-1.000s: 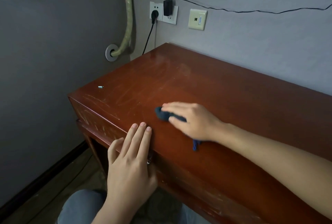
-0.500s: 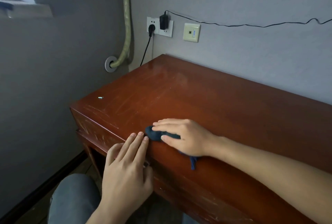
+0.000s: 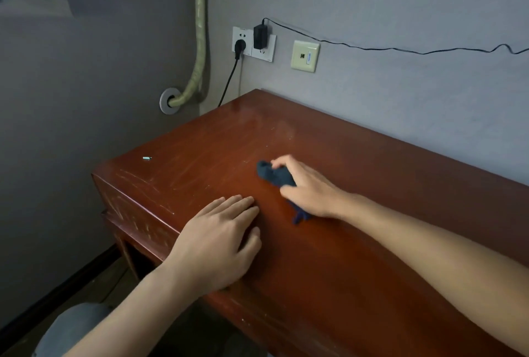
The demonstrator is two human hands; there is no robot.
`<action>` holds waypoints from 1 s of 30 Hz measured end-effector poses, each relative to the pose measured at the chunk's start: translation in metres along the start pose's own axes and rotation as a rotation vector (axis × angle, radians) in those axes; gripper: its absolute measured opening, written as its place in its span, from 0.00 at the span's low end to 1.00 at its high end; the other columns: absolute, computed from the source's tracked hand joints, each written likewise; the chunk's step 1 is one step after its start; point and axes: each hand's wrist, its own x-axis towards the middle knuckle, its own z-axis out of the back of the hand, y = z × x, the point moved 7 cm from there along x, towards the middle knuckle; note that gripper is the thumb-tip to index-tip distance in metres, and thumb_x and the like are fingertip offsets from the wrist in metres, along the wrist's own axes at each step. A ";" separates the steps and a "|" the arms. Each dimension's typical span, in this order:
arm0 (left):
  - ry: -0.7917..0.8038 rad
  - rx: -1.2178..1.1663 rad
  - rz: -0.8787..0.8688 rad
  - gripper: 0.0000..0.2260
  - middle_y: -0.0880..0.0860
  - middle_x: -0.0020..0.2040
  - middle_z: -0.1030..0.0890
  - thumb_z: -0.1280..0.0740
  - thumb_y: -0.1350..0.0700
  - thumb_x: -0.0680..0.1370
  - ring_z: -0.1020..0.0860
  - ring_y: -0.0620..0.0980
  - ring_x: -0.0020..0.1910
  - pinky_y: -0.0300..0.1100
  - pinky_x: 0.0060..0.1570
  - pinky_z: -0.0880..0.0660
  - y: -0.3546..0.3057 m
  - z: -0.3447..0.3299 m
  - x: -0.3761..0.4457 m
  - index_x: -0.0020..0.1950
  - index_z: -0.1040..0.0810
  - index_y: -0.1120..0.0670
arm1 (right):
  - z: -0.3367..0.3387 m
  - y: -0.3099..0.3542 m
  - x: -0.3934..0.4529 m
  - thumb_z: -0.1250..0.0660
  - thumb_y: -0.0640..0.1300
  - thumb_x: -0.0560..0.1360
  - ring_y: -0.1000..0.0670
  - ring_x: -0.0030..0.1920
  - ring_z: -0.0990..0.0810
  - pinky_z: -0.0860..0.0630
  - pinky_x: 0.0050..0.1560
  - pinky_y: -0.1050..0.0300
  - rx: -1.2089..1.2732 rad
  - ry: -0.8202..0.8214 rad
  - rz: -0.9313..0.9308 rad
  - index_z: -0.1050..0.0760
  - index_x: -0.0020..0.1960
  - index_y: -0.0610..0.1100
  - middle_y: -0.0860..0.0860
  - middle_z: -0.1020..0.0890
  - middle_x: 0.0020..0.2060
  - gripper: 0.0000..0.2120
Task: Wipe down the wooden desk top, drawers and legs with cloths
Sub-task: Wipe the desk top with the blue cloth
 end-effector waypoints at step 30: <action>-0.251 -0.014 -0.080 0.20 0.49 0.58 0.14 0.42 0.50 0.77 0.17 0.48 0.61 0.42 0.57 0.20 -0.015 -0.009 0.048 0.54 0.12 0.53 | 0.061 -0.112 0.121 0.34 0.43 0.79 0.43 0.63 0.20 0.24 0.62 0.52 -0.049 -0.370 -0.238 0.21 0.68 0.49 0.48 0.17 0.63 0.17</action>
